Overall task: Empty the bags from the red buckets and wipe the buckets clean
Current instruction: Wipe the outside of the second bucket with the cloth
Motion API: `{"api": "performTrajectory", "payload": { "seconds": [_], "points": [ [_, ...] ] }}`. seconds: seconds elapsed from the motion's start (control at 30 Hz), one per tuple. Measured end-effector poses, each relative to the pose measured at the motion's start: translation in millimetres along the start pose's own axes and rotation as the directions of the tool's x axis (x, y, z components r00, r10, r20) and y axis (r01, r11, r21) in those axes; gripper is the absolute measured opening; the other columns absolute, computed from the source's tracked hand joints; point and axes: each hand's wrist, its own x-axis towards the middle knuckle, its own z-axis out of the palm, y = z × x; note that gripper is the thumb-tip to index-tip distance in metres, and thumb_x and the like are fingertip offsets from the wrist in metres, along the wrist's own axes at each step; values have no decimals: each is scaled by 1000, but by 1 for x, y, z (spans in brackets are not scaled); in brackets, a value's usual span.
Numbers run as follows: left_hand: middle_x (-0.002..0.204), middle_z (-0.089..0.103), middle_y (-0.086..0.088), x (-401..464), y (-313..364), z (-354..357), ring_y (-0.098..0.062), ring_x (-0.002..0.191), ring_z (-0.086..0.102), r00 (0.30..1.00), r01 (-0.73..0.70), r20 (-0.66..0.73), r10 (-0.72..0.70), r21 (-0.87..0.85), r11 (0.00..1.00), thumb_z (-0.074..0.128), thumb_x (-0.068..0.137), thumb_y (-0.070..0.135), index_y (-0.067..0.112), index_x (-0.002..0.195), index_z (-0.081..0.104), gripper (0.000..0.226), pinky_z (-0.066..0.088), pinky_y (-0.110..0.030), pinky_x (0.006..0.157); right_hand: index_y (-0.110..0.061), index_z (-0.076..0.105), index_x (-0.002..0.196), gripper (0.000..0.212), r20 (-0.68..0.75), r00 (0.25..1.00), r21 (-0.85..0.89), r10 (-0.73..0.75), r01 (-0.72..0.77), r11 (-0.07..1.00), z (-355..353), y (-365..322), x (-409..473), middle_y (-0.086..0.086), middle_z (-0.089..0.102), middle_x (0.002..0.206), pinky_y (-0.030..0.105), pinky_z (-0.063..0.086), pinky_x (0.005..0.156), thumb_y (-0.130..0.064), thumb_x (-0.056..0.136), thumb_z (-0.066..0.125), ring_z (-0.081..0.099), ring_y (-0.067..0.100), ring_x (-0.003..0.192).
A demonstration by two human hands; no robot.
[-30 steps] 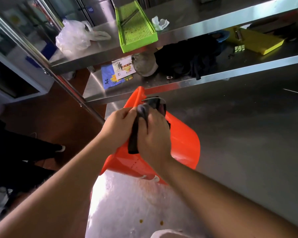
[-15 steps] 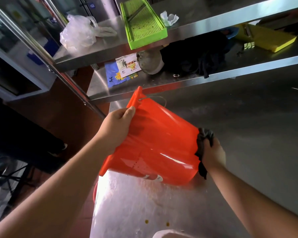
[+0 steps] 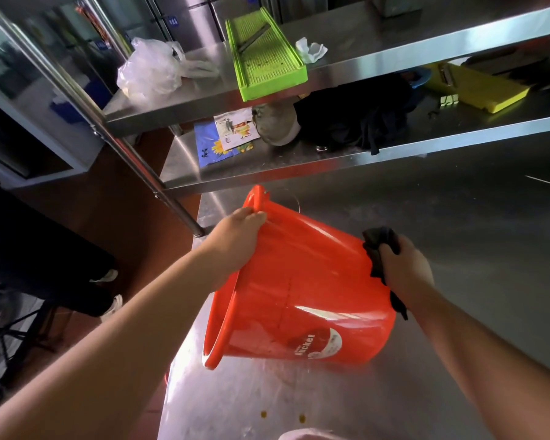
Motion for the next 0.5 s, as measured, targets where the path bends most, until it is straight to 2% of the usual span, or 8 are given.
{"api": "performTrajectory", "payload": {
  "seconds": [0.07,0.1,0.17,0.23,0.3,0.37,0.43,0.5],
  "points": [
    [127,53,11,-3,-5,2,-10,117,51,997,-60,-45,61,33,998,47,109,41,25,149,53,43,41,-29,98,-35,58,102,30,7,997,-64,-75,76,995,0,-14,-11,-3,69,92,33,52,66,-47,79,42,64,20,78],
    [134,55,12,-3,-6,3,-11,123,53,999,-45,-27,46,26,999,46,108,45,30,149,52,44,42,-31,103,-36,59,104,32,14,992,-93,-126,127,988,2,-24,-19,-3,69,95,36,55,70,-47,80,41,65,22,83],
    [135,67,-1,-5,-3,9,-27,120,66,999,34,7,-34,-42,999,46,105,51,37,146,55,44,53,-48,104,-46,58,101,25,3,966,-113,-259,258,959,5,-51,-39,-12,68,96,35,55,74,-44,82,43,64,19,85],
    [128,71,-6,-6,3,18,-33,113,70,999,47,19,-46,-45,998,46,102,53,40,141,58,43,56,-55,100,-50,60,100,24,-19,894,-60,-448,446,893,13,-87,-65,-19,66,97,30,51,78,-35,84,49,62,11,89],
    [121,72,-3,-2,8,25,-27,110,69,999,-12,-39,12,4,1000,46,102,50,35,137,63,41,56,-49,99,-41,61,110,28,-52,792,-15,-608,608,794,28,-122,-92,-16,67,106,33,48,89,-30,87,50,61,13,101],
    [113,71,1,3,11,27,-19,106,68,996,-52,-67,55,40,998,46,105,43,26,131,67,37,55,-40,98,-30,57,129,39,-53,740,-23,-671,671,741,44,-139,-112,-7,65,121,38,43,100,-31,92,46,57,18,115],
    [121,71,-1,7,11,22,-23,116,66,997,5,-74,-6,-10,1000,48,103,42,27,127,70,36,51,-44,107,-19,50,143,50,-23,711,-112,-702,696,709,53,-131,-120,-1,58,139,40,39,107,-34,97,44,51,22,128],
    [114,74,-1,9,9,14,-27,113,69,994,64,-91,-67,-41,997,53,99,45,32,114,76,30,53,-52,105,-16,49,146,52,-20,653,-224,-757,735,640,55,-105,-120,0,50,150,42,37,109,-36,98,47,47,26,135]
  ]
}}
